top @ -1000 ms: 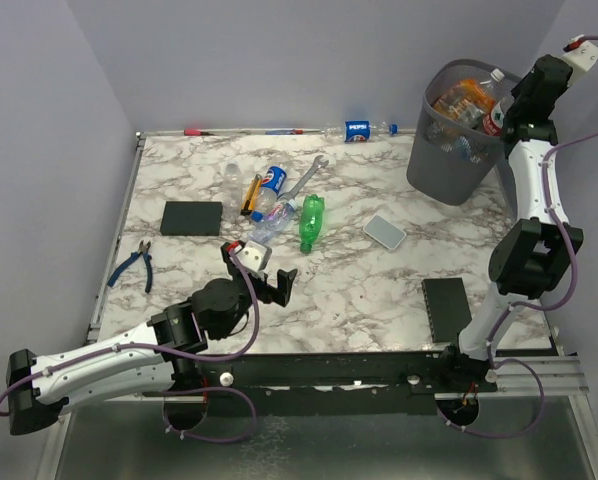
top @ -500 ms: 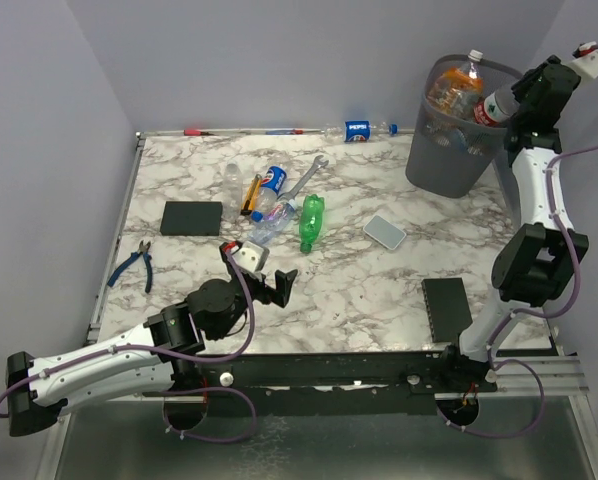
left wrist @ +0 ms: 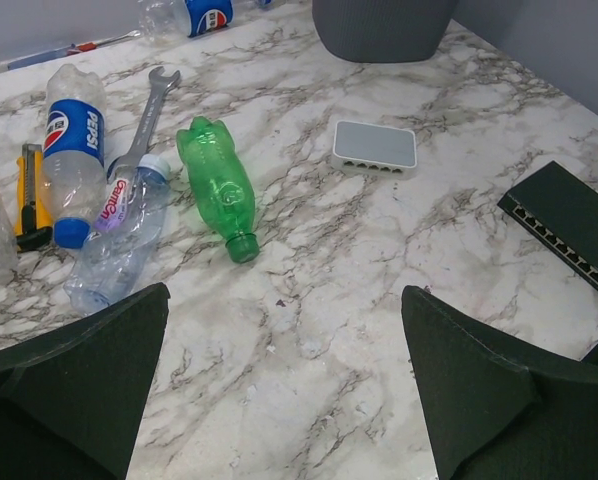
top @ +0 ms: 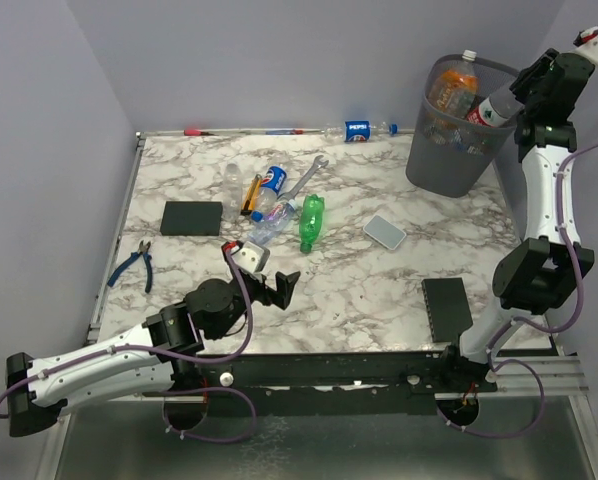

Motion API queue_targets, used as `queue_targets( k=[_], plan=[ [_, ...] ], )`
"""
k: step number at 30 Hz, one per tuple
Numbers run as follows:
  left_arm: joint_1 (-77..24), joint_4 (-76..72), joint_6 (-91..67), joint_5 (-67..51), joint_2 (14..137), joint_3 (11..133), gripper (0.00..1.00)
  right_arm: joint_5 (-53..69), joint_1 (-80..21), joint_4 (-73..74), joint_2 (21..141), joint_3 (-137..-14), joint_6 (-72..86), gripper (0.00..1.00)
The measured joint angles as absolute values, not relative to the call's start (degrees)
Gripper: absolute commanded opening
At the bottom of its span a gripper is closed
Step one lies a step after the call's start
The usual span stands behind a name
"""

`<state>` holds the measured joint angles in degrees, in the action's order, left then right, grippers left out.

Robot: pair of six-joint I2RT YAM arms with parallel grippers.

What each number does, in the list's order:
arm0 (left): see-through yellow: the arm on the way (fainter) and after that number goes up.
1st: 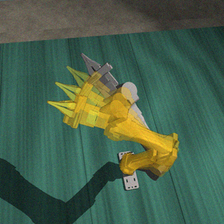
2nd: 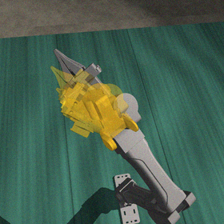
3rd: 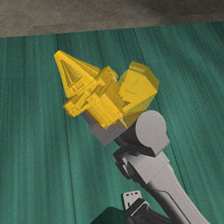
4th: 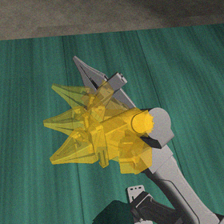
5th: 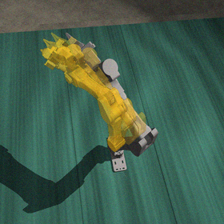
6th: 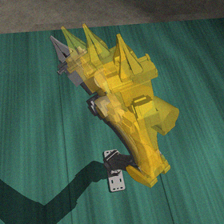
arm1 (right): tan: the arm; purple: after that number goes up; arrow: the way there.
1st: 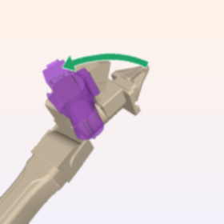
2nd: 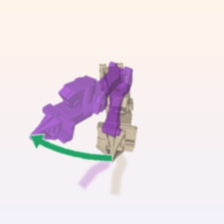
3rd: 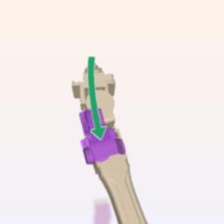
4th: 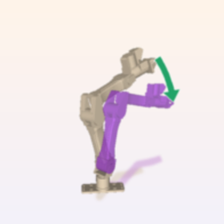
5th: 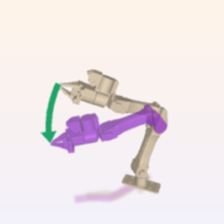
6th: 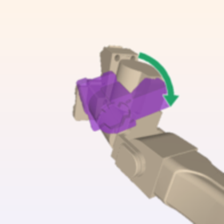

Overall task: Put the plastic bottles in the bin
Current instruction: Place the plastic bottle in the trash bin.

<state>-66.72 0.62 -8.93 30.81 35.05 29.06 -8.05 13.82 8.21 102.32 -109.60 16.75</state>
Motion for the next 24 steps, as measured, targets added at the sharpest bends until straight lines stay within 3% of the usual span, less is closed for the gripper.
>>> queue_targets(
  k=[14,24],
  plan=[
    [-66.7,0.6,-9.1,30.6,35.6,29.1,0.99,-20.4,14.6,-1.4,101.8,-105.2,15.4,0.01],
    [-66.7,0.6,-8.9,31.1,36.6,29.1,0.99,-18.5,14.7,-5.0,111.6,-114.3,17.3,0.01]
  ],
)
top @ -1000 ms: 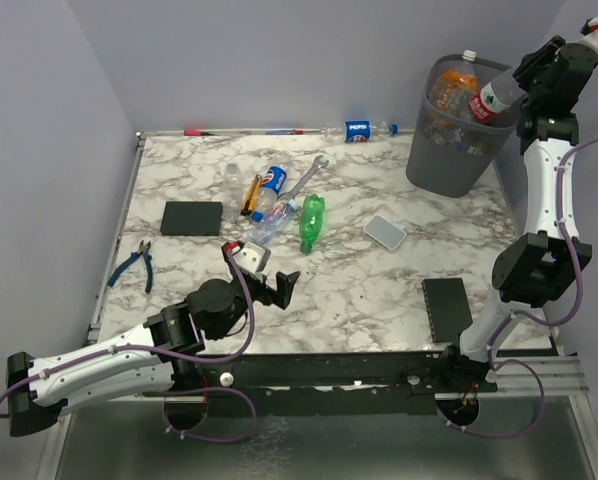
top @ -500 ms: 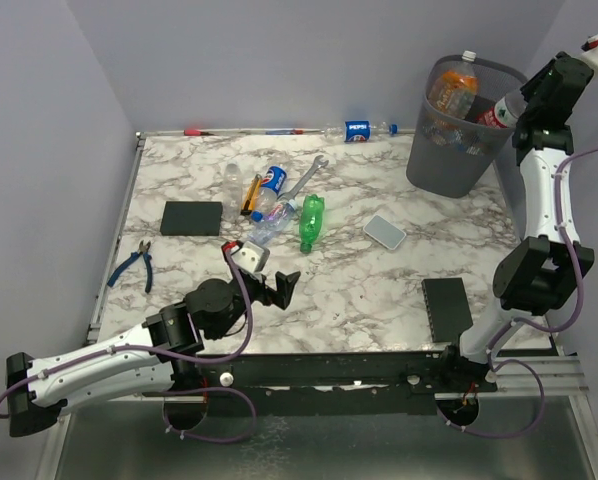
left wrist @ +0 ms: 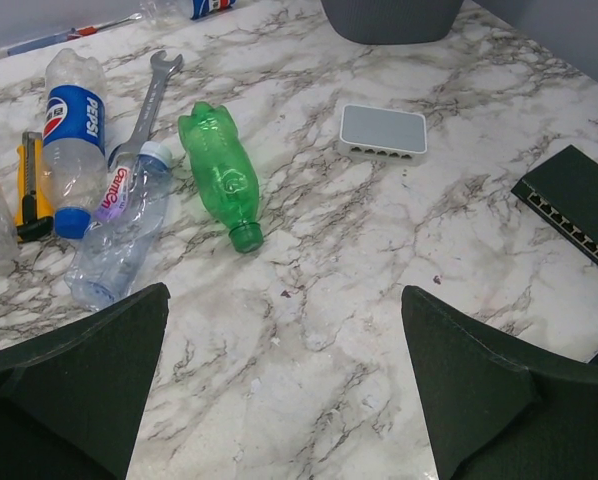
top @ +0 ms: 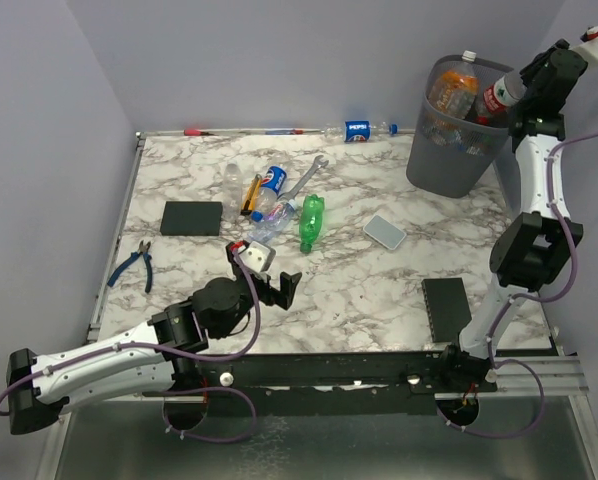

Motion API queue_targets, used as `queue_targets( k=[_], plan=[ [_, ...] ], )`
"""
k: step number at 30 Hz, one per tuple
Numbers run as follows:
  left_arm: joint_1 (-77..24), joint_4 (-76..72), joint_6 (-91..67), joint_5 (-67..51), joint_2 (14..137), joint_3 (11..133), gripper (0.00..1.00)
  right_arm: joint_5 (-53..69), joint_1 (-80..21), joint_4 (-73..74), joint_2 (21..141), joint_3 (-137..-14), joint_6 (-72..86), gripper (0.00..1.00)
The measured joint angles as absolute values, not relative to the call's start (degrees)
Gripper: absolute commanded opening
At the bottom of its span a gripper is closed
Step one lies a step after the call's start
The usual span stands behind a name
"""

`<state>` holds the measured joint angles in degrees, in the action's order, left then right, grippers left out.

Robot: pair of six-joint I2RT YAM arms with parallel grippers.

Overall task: Put the plastic bottles in the bin
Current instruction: Place the plastic bottle in the trash bin.

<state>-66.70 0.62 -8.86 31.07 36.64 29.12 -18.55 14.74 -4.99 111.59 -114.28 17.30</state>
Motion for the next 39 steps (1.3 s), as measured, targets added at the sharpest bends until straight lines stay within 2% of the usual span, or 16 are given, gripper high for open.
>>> queue_targets(
  k=[9,18,19,21,22,23,24,25,26,32,39],
  plan=[
    [-66.7,0.7,-8.7,31.0,38.7,29.1,0.99,-9.7,14.7,-0.4,119.0,-119.3,19.8,0.01],
    [-66.4,1.0,-8.8,31.0,38.7,29.1,0.99,-7.4,14.7,6.6,122.7,-127.5,18.8,0.04],
    [-66.4,1.0,-8.8,31.0,38.7,29.1,0.99,-7.4,14.7,7.1,122.8,-127.8,18.4,0.08],
    [-66.4,1.0,-8.8,31.0,38.8,29.1,0.99,-7.4,14.7,7.7,122.8,-128.2,17.5,0.34],
    [-66.4,1.0,-8.8,30.9,38.9,29.1,0.99,-7.4,14.7,7.8,122.8,-128.2,17.0,0.36],
    [-66.4,1.0,-8.8,30.9,39.0,29.2,0.99,-7.4,14.7,7.9,122.8,-128.2,16.6,0.28],
    [-66.4,1.0,-8.8,30.8,39.2,29.2,0.99,-7.4,14.7,8.0,122.8,-128.2,16.4,0.14],
    [-66.4,1.0,-8.8,30.6,39.4,29.3,0.99,-7.6,14.7,8.3,122.8,-128.2,16.2,0.04],
    [-66.4,1.0,-8.8,30.5,39.5,29.3,0.99,-7.9,14.7,8.5,122.7,-128.2,16.1,0.01],
    [-66.0,1.1,-8.9,29.8,39.6,29.3,0.99,-9.8,14.7,5.2,116.7,-118.5,16.7,0.01],
    [-66.0,1.0,-9.2,28.6,38.7,29.5,0.99,-8.9,14.8,10.8,113.6,-121.1,16.6,0.01]
  ],
)
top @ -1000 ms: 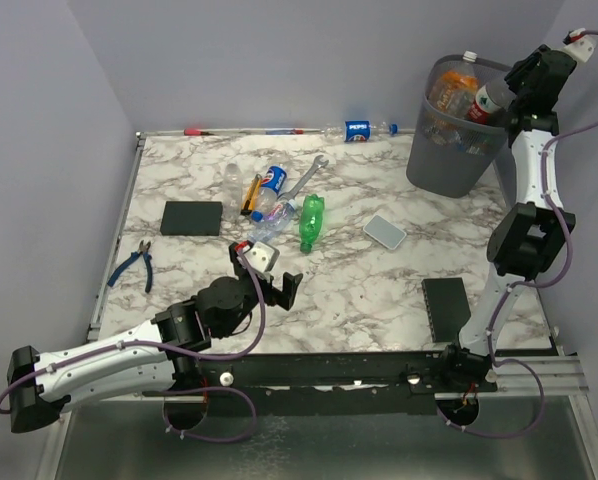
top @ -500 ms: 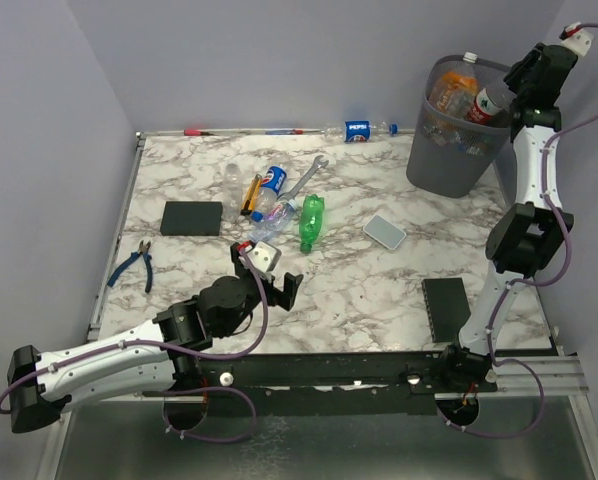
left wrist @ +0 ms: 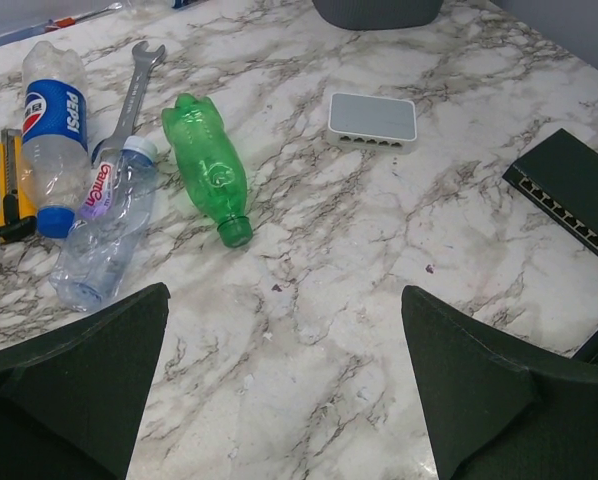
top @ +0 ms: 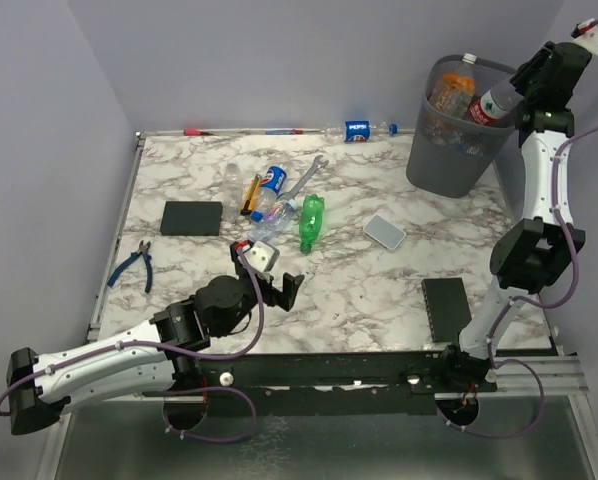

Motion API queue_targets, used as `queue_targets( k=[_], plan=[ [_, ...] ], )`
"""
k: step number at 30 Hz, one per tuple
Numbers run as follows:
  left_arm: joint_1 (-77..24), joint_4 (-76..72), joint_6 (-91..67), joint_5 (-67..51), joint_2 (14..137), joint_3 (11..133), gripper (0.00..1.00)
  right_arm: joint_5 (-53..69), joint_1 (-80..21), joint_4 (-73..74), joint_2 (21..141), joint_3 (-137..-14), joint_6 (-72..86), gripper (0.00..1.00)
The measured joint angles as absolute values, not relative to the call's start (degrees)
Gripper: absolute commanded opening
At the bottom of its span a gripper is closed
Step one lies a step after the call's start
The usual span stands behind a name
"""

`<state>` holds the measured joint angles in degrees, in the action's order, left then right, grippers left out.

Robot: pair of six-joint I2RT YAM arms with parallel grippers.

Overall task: Put the plastic bottles in the bin
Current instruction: Place the plastic bottle in the trash bin.

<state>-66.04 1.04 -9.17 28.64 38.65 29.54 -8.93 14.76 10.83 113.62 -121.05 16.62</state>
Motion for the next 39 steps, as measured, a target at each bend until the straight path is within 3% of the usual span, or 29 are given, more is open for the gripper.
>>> queue_targets(
  k=[11,21,27,34,39],
  plan=[
    [-66.0,1.0,-10.4,25.7,36.4,29.6,0.99,-9.3,14.7,21.0,102.8,-113.0,16.2,0.0],
    [-66.0,1.0,-11.5,23.2,36.2,29.6,0.99,-8.2,14.7,26.2,104.1,-114.6,16.0,0.02],
    [-66.0,1.0,-11.5,23.3,35.9,29.6,0.99,-7.6,15.3,24.9,106.4,-114.8,17.1,0.22],
    [-66.0,1.0,-11.4,23.4,36.4,29.6,0.99,-6.2,15.4,27.1,112.1,-118.1,16.3,0.62],
    [-65.5,1.0,-11.3,23.5,37.5,29.6,0.99,-4.1,14.7,28.3,114.0,-120.0,17.2,0.75]
  ],
)
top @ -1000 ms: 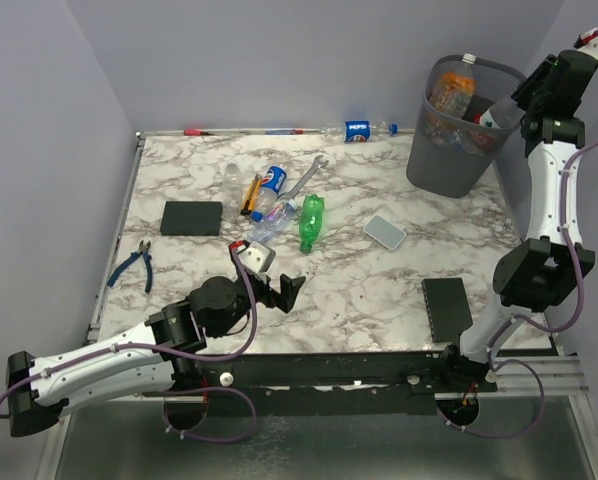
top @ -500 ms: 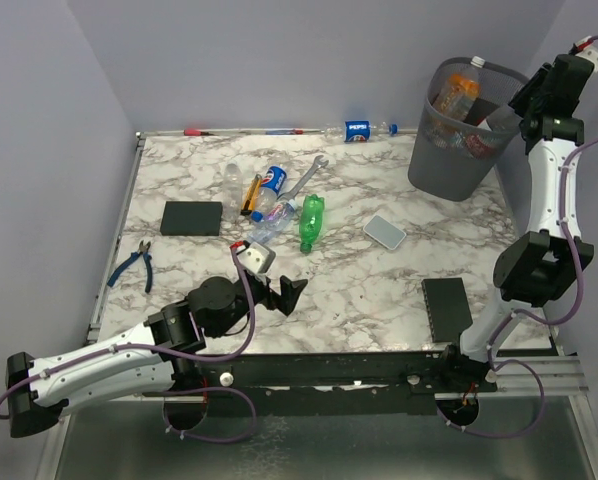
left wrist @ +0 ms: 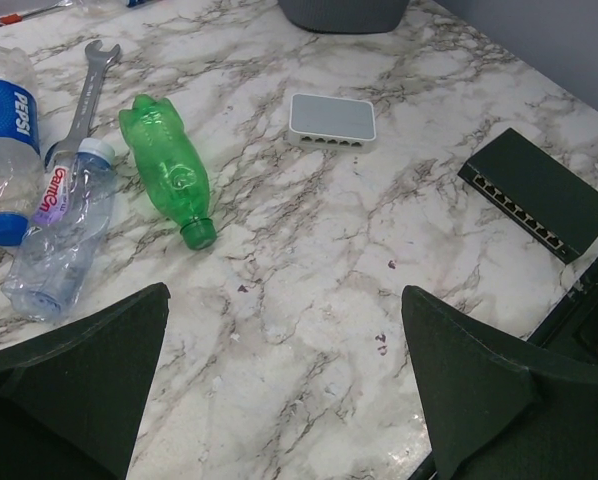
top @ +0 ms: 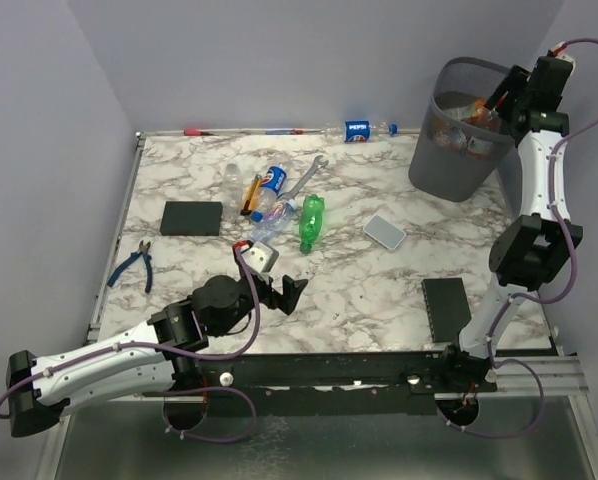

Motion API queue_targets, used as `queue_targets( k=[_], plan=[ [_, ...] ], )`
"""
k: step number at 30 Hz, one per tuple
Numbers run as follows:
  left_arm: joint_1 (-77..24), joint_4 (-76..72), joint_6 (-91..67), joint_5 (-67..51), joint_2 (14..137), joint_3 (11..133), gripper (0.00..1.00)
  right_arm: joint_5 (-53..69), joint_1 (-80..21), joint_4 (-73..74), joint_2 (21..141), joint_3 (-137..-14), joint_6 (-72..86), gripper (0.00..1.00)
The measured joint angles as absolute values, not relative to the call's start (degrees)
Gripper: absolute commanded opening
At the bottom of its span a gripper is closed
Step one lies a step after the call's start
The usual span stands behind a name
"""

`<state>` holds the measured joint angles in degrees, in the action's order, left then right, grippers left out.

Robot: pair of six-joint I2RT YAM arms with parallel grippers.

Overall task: Put the plastic bottles in the bin
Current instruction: Place the plastic bottle in the trash bin.

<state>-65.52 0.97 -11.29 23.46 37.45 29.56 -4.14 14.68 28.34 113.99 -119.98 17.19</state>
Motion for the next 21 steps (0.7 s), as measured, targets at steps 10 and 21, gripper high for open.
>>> queue_targets(
  k=[10,21],
  plan=[
    [-64.8,1.0,-11.4,23.4,37.7,29.6,0.99,-5.3,14.7,28.3,110.4,-122.5,20.4,0.83],
    [-64.8,1.0,-11.9,25.1,37.8,29.6,0.99,-4.5,6.4,13.0,83.4,-100.8,28.6,0.77]
  ],
)
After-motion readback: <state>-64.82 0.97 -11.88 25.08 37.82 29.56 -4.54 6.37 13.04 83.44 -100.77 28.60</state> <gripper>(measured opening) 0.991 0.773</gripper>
